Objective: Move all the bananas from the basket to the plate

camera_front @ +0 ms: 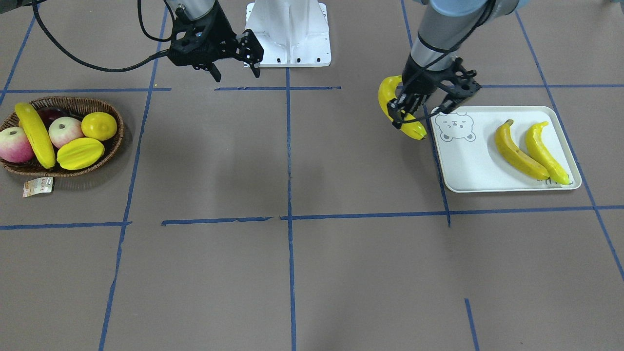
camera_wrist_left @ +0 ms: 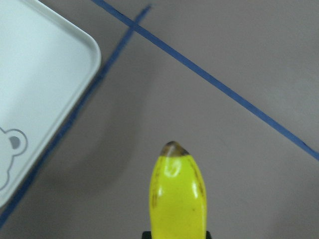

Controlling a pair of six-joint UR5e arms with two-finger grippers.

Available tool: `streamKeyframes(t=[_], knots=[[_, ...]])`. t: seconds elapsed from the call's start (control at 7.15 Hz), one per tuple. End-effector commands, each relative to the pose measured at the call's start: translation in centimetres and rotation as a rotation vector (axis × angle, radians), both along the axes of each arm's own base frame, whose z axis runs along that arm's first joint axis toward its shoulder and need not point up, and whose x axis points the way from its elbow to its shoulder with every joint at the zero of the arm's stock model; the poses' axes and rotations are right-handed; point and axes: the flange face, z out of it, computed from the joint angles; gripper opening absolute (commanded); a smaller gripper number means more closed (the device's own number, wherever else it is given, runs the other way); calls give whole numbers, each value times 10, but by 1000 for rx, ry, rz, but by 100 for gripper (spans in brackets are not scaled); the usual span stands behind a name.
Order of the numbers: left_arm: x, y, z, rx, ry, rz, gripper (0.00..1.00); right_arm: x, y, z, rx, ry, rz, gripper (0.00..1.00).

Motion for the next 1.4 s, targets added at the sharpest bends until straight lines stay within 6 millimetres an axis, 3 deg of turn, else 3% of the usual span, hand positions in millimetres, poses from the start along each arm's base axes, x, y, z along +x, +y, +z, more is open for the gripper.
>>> streamKeyframes(t=[0.0,0.28,0.56,0.84,1.12,1.26], knots=[[-45,-1,65,-41,-29,-72,0,9,-3,8,0,14,2,100],[-36,-14,115,-20,-10,-73,0,8,-2,7,1,12,-1,100],[-29,-22,179,-15,2,-81,1,9,-1,5,3,9,-1,100],[-37,-23,210,-14,-15,-70,5,9,0,3,5,3,-3,100],[-43,-15,238,8,-4,-62,16,11,1,2,7,1,-1,100],[-43,-15,240,27,-2,-49,99,10,1,3,6,3,-3,100]])
